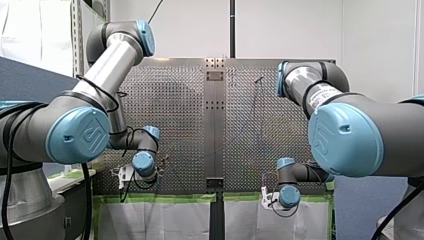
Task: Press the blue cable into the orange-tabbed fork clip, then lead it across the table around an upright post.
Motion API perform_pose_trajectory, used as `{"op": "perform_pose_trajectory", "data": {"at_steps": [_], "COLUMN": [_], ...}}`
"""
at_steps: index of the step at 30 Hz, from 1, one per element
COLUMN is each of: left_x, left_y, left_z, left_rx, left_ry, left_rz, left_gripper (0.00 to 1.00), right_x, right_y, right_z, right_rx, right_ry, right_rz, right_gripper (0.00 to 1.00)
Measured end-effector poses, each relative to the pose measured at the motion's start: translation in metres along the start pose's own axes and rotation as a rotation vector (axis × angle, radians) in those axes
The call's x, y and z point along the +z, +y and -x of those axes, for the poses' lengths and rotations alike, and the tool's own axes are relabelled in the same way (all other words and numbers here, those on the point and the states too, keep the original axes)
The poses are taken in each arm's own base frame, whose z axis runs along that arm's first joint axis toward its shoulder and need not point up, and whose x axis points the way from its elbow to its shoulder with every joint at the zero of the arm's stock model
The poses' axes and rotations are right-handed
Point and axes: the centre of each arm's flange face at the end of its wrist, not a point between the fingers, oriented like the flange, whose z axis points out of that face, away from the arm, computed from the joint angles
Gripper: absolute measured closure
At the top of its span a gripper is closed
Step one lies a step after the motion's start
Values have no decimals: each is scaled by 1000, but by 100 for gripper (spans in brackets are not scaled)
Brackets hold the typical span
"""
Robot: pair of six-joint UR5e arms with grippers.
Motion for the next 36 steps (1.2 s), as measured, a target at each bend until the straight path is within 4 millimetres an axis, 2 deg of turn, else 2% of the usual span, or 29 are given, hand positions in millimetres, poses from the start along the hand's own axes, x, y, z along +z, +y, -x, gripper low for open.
{"op": "perform_pose_trajectory", "data": {"at_steps": [8,19,28,36], "left_x": [-8,-20,-21,-13], "left_y": [-13,-19,-16,-9], "left_z": [8,44,49,55], "left_rx": [18,-6,-9,-13], "left_ry": [-21,-62,-72,-115], "left_rz": [-24,-21,-4,25], "left_gripper": [99,99,99,99], "right_x": [0,0,-1,0], "right_y": [0,0,0,1], "right_z": [0,0,1,1], "right_rx": [0,0,-1,0], "right_ry": [-1,-4,-6,-8], "right_rz": [0,0,-1,1], "right_gripper": [99,99,99,99]}}
